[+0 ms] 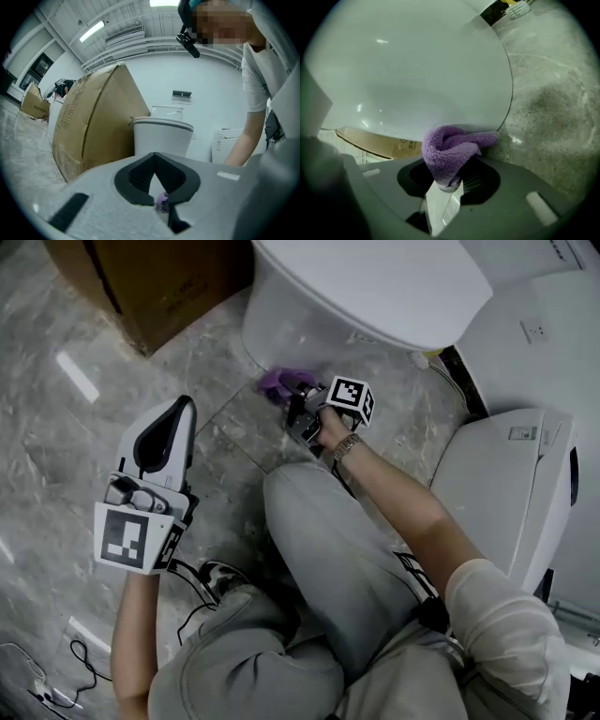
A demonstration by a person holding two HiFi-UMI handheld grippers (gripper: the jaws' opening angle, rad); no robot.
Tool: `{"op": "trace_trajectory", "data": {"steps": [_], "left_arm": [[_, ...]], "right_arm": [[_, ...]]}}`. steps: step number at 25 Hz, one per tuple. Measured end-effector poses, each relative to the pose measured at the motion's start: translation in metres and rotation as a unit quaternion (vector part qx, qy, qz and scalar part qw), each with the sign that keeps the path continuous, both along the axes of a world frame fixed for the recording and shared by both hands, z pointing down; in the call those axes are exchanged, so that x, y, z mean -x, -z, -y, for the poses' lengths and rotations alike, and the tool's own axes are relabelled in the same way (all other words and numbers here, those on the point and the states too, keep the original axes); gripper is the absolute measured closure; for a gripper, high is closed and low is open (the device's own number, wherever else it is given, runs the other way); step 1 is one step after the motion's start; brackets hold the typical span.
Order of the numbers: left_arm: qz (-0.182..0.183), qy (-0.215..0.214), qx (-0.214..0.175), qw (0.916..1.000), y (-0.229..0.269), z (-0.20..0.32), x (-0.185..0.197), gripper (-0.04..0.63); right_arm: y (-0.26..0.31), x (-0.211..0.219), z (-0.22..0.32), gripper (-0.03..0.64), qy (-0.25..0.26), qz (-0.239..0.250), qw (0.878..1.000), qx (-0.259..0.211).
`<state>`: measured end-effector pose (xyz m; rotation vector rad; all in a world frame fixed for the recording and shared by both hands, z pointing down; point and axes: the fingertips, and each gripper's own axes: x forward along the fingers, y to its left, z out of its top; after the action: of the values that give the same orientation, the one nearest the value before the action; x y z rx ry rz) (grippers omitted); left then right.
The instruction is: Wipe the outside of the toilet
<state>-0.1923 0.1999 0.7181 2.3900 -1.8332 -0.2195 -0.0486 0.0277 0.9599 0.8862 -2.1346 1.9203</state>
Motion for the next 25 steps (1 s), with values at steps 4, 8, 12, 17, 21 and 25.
{"op": "trace_trajectory", "data": {"steps": [4,8,12,17,21,25], "left_arm": [[-0.007,-0.009,0.001,0.9999,-0.006,0.0,0.009,0.591],[-0.014,-0.003,0.006,0.9999,-0.013,0.003,0.011,0.591],[-0.012,-0.004,-0.003,0.9999,-0.008,0.002,0.0,0.591],[-0.013,0.008,-0.007,0.9999,-0.004,0.0,-0.007,0.591],[-0.009,0.005,-0.006,0.9999,-0.005,-0.004,-0.009,0.591],[-0.008,0.006,-0.008,0.9999,-0.004,-0.006,-0.006,0.591]], "right_arm": [[0.025,0.003,0.001,0.487,-0.009,0.009,1.0,-0.008],[0.075,0.013,-0.005,0.486,0.007,0.04,0.999,-0.035],[0.137,0.021,-0.013,0.488,0.023,0.081,0.995,-0.055],[0.2,0.031,-0.023,0.49,0.033,0.122,0.99,-0.065],[0.237,0.034,-0.036,0.492,0.034,0.147,0.986,-0.076],[0.27,0.033,-0.049,0.493,0.045,0.164,0.98,-0.099]]}}
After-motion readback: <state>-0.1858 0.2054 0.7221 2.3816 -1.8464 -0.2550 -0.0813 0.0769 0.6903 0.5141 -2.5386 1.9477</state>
